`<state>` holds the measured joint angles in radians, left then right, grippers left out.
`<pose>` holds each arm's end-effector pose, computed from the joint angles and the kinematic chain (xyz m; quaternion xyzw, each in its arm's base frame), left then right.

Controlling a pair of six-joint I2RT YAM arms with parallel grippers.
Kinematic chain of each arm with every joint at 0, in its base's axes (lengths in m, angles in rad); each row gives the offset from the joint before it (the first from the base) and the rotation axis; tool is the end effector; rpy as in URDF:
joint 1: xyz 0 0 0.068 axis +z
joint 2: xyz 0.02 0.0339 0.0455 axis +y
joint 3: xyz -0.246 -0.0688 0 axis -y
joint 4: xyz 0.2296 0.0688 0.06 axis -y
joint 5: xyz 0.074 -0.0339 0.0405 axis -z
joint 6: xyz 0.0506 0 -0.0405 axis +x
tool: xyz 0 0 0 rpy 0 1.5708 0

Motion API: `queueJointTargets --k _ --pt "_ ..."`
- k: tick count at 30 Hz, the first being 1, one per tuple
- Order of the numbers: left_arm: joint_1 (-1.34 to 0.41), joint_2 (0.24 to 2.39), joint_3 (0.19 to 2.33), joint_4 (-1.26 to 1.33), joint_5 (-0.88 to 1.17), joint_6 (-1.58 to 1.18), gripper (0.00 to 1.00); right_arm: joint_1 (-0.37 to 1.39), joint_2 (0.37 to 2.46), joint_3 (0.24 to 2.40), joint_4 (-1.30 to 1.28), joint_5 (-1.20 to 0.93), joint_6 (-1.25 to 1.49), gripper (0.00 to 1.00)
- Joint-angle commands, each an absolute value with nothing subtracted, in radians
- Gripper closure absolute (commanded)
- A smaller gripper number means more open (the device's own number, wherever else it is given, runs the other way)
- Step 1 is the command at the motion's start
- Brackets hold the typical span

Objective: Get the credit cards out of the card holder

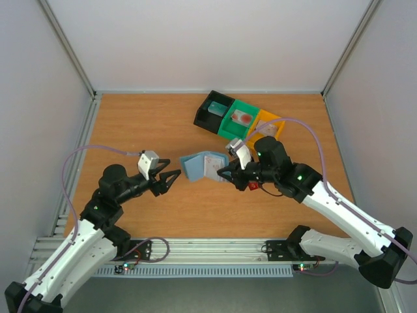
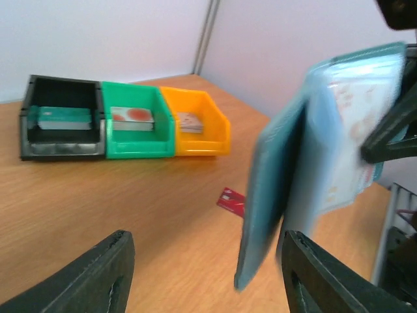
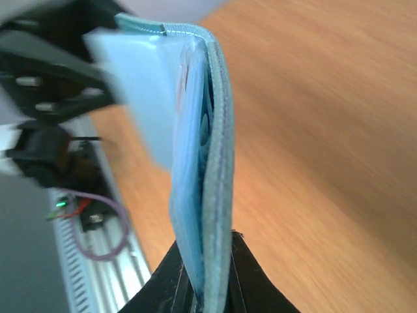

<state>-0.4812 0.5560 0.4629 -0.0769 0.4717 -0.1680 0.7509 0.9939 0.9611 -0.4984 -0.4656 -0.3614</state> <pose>0.1335 -0.0956 0.2616 0.2647 0.7108 -0.3692 0.5370 0.1454 0.1668 0.3117 -0.5432 0.6567 0.2900 0.4354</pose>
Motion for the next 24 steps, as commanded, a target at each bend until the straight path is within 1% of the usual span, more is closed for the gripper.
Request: queueJointTargets --k 1,3,4,6,7,8,9,11,12,14,16,19,24 --pt "-0.470 0.538 0.487 -0.066 0.402 -0.106 0.37 0.744 1.065 1.064 -0.687 -0.069 -0.240 0.99" --pt "-0.469 0.535 0.495 -0.043 0.475 -0.093 0.40 0.745 1.108 1.115 -0.747 0.009 -0.193 0.99" --pt "-0.469 0.538 0.496 -0.025 0.539 -0.097 0.45 0.746 1.130 1.132 -0.757 0.025 -0.185 0.99" --pt "-0.469 0.551 0.494 0.039 0.733 -0.112 0.52 0.751 1.151 1.149 -0.747 -0.004 -0.181 0.99" --pt "-0.469 0.562 0.483 0.093 0.844 -0.130 0.53 0.757 1.161 1.152 -0.734 -0.028 -0.184 0.99" --pt "-0.473 0.575 0.468 0.184 0.926 -0.208 0.53 0.764 1.172 1.155 -0.724 -0.039 -0.184 0.99" --pt "-0.480 0.594 0.454 0.245 0.974 -0.276 0.51 0.771 1.181 1.158 -0.716 -0.051 -0.188 0.99" --pt "-0.501 0.618 0.442 0.272 0.964 -0.433 0.51 0.797 1.199 1.165 -0.700 -0.088 -0.213 0.99" --pt "-0.509 0.622 0.444 0.250 0.926 -0.447 0.52 0.813 1.202 1.164 -0.686 -0.117 -0.236 0.99" --pt "-0.518 0.635 0.450 0.208 0.829 -0.438 0.57 0.841 1.193 1.146 -0.624 -0.211 -0.276 0.99" --pt "-0.518 0.650 0.446 0.209 0.777 -0.433 0.61 0.850 1.171 1.124 -0.576 -0.300 -0.304 0.99" --pt "-0.522 0.652 0.435 0.219 0.786 -0.430 0.61 0.850 1.150 1.114 -0.559 -0.399 -0.339 0.99" --pt "-0.525 0.637 0.438 0.143 0.766 -0.408 0.64 0.850 1.121 1.096 -0.539 -0.564 -0.396 0.99"
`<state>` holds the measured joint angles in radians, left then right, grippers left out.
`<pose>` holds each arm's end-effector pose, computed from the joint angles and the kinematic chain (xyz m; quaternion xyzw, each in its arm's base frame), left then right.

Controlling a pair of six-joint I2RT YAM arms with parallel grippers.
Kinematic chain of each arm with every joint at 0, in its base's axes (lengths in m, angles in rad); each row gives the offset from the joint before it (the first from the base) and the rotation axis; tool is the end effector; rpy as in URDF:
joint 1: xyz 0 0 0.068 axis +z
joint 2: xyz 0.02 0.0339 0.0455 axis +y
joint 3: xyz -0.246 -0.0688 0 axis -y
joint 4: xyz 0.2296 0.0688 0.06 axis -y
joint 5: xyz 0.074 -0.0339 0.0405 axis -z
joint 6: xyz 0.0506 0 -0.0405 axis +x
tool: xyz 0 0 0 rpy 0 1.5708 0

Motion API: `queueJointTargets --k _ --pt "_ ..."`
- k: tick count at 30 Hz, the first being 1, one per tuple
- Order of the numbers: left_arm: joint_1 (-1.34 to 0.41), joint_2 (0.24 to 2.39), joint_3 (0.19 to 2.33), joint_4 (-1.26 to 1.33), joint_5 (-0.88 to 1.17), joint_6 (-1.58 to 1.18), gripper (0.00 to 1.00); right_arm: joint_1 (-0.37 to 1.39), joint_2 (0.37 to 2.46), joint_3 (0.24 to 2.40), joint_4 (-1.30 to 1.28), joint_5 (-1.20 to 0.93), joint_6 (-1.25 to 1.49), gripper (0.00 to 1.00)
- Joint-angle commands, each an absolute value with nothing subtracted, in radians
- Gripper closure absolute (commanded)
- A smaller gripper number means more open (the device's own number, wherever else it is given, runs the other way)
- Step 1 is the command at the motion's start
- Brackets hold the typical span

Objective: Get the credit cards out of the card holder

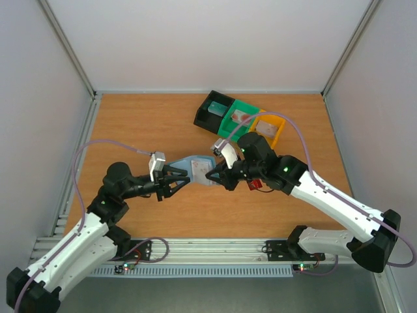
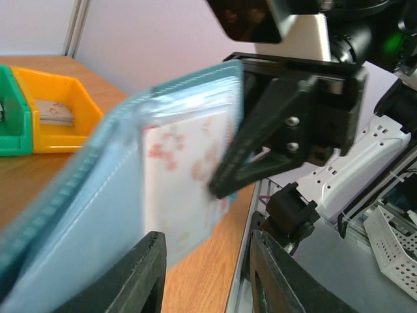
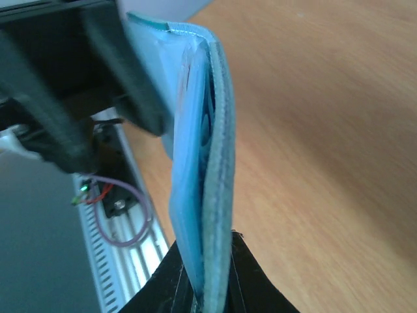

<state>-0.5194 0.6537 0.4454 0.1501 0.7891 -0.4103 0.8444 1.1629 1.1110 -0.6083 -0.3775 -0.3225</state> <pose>0.1308 -0.1162 0.2679 0.3000 0.6561 -0.5339 0.4409 0.1524 0.1996 0.3131 -0.5549 0.6908 0.2742 0.3738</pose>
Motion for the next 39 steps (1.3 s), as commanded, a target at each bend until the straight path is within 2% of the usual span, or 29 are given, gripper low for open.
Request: queueJointTargets --k 1,5,12,17,21,25,29,31,35,39 --pt "-0.525 0.633 0.441 0.128 0.759 -0.393 0.64 0.850 1.110 1.089 -0.531 -0.588 -0.404 0.99" --pt "-0.525 0.624 0.439 0.119 0.754 -0.354 0.63 0.850 1.083 1.075 -0.513 -0.667 -0.431 0.99" --pt "-0.534 0.626 0.431 0.201 0.863 -0.326 0.59 0.851 1.090 1.060 -0.469 -0.770 -0.434 0.99" --pt "-0.546 0.628 0.431 0.204 0.898 -0.321 0.73 0.851 1.099 1.048 -0.422 -0.790 -0.441 0.99" --pt "-0.549 0.617 0.438 0.220 0.937 -0.332 0.98 0.851 1.096 1.047 -0.462 -0.763 -0.470 0.99" --pt "-0.549 0.600 0.432 0.244 0.991 -0.352 1.00 0.850 1.067 1.034 -0.502 -0.720 -0.503 0.96" --pt "-0.549 0.600 0.425 0.277 0.985 -0.413 1.00 0.848 1.040 1.029 -0.523 -0.687 -0.514 0.79" --pt "-0.549 0.599 0.424 0.285 0.978 -0.421 1.00 0.848 1.025 1.022 -0.522 -0.684 -0.518 0.75" --pt "-0.548 0.596 0.423 0.301 0.971 -0.429 1.00 0.847 0.993 1.012 -0.523 -0.669 -0.520 0.76" --pt "-0.548 0.593 0.419 0.318 0.971 -0.438 1.00 0.846 0.990 1.011 -0.529 -0.660 -0.516 0.92"
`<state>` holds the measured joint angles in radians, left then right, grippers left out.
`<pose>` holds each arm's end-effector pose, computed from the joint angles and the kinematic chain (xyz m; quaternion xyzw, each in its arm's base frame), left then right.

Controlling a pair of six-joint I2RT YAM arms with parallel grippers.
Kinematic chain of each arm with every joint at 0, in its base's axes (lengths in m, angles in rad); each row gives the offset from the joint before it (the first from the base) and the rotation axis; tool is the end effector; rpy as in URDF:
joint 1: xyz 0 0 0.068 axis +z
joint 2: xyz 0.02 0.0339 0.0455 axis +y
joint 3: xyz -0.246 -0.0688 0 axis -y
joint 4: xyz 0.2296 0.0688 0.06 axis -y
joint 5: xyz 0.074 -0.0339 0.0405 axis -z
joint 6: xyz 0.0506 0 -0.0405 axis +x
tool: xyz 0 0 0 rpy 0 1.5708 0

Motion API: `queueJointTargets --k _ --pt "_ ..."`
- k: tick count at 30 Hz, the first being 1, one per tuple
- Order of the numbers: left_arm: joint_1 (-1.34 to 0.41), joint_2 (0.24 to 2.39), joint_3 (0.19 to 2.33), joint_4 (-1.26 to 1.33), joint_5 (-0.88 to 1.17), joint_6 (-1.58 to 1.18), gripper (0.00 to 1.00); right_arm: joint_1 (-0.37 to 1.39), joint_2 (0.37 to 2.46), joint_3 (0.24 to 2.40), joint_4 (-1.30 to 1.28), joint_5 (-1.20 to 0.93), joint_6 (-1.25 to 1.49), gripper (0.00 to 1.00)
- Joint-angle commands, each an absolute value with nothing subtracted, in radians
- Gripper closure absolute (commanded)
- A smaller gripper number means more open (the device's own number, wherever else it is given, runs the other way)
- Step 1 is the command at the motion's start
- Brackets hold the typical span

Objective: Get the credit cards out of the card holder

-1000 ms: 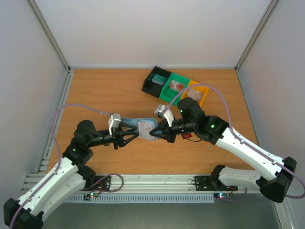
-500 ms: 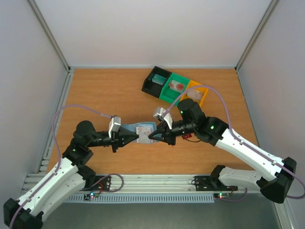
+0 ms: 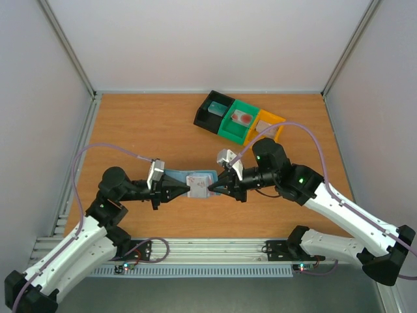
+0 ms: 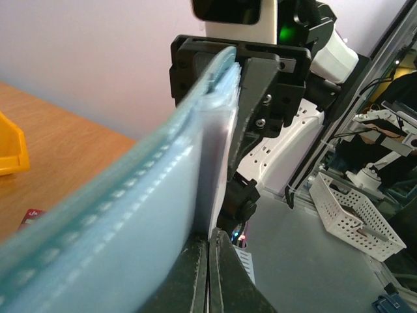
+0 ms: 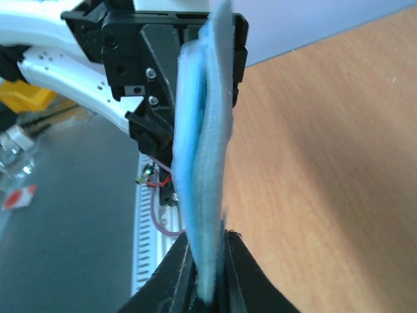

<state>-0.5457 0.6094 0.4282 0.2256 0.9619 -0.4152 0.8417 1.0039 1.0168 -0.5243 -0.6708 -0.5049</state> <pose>0.1133 -0.1174 0.2765 0.3736 0.5897 -0.5797 0.4203 0.1203 0.1819 0.3284 -0.6381 0.5333 0.3600 0.4228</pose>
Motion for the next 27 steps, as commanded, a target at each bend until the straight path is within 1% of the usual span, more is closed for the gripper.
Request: queueJointTargets --k 1,2,6,7,8,9,10,15,17,18,23,27 --pt "-0.548 0.593 0.418 0.323 0.973 -0.439 1.00 0.847 0.995 1.011 -0.528 -0.662 -0.513 0.97" --pt "-0.548 0.592 0.417 0.327 0.979 -0.438 1.00 0.847 1.000 1.012 -0.525 -0.665 -0.509 0.99" --pt "-0.548 0.591 0.414 0.327 0.985 -0.434 1.00 0.847 1.009 1.017 -0.523 -0.661 -0.511 0.99" --pt "-0.548 0.591 0.413 0.328 0.988 -0.435 0.97 0.845 1.008 1.016 -0.523 -0.654 -0.513 0.99" --pt "-0.548 0.590 0.413 0.330 0.988 -0.437 0.91 0.845 1.007 1.016 -0.524 -0.649 -0.517 0.99" --pt "-0.547 0.589 0.411 0.333 0.990 -0.439 0.88 0.844 1.007 1.016 -0.524 -0.649 -0.517 0.99" --pt "-0.548 0.589 0.410 0.335 0.991 -0.441 0.88 0.843 1.008 1.018 -0.525 -0.650 -0.518 0.99" --pt "-0.548 0.584 0.411 0.336 0.982 -0.444 0.90 0.838 1.005 1.026 -0.546 -0.641 -0.521 0.99" --pt "-0.547 0.583 0.411 0.335 0.975 -0.450 0.98 0.836 1.001 1.028 -0.553 -0.638 -0.524 0.99" --pt "-0.548 0.583 0.411 0.333 0.974 -0.452 1.00 0.835 0.999 1.028 -0.558 -0.636 -0.526 0.99" --pt "-0.546 0.578 0.420 0.296 0.970 -0.457 1.00 0.816 0.981 1.020 -0.575 -0.613 -0.534 0.99" --pt "-0.542 0.571 0.421 0.280 0.968 -0.450 1.00 0.766 0.965 1.004 -0.594 -0.631 -0.534 0.99"
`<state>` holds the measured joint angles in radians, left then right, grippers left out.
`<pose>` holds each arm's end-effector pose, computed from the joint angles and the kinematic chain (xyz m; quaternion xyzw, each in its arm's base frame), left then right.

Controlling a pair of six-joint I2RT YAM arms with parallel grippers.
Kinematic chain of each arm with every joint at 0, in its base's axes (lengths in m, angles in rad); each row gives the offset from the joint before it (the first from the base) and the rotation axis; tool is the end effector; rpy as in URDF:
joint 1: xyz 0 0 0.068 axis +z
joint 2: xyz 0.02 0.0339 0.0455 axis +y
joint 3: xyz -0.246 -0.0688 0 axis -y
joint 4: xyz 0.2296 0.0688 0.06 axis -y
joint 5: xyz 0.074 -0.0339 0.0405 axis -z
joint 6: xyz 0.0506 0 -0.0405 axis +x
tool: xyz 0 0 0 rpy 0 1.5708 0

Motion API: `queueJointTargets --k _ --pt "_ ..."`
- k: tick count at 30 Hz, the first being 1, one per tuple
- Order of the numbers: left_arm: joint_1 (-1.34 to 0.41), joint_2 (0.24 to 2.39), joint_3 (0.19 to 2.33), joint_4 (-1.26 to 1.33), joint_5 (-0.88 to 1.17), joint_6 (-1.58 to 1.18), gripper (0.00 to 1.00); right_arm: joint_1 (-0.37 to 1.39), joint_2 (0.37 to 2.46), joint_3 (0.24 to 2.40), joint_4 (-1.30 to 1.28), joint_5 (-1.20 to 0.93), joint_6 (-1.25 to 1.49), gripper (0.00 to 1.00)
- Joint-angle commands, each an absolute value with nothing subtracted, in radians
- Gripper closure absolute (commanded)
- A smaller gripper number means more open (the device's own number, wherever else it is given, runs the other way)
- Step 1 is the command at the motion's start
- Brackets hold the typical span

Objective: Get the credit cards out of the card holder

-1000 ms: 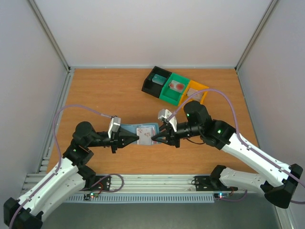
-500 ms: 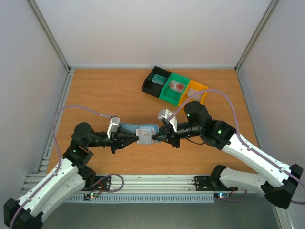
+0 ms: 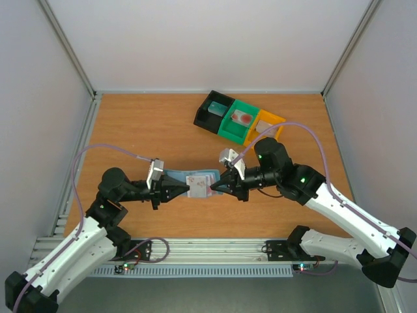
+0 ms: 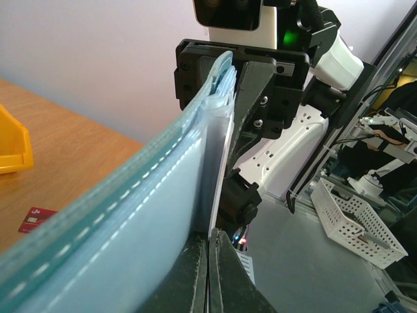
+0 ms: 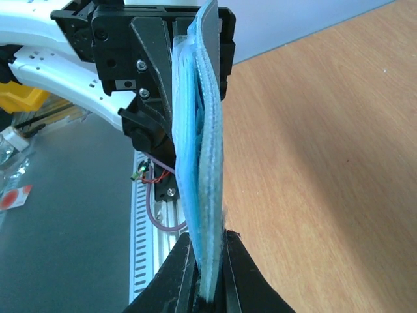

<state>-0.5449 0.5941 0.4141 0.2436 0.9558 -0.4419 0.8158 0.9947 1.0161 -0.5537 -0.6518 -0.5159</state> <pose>0.1118 -0.1161 0.2757 0.3662 0.5895 -0.5839 0.4212 0.1234 0.1759 0.3267 -0.6330 0.5487 0.3451 0.4233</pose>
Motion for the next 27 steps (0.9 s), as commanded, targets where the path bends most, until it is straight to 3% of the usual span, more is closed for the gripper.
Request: queueJointTargets --k 1,15,22,27 --pt "-0.542 0.568 0.423 0.272 0.967 -0.447 1.00 0.756 0.963 1.003 -0.601 -0.637 -0.533 0.99" --pt "-0.534 0.567 0.426 0.239 0.940 -0.397 1.00 0.710 0.917 0.991 -0.666 -0.678 -0.540 0.99" --pt "-0.545 0.596 0.416 0.326 0.916 -0.423 1.00 0.713 1.029 1.009 -0.552 -0.805 -0.465 0.98" --pt "-0.564 0.613 0.411 0.342 0.886 -0.446 1.00 0.717 1.050 0.997 -0.433 -0.880 -0.425 0.81"
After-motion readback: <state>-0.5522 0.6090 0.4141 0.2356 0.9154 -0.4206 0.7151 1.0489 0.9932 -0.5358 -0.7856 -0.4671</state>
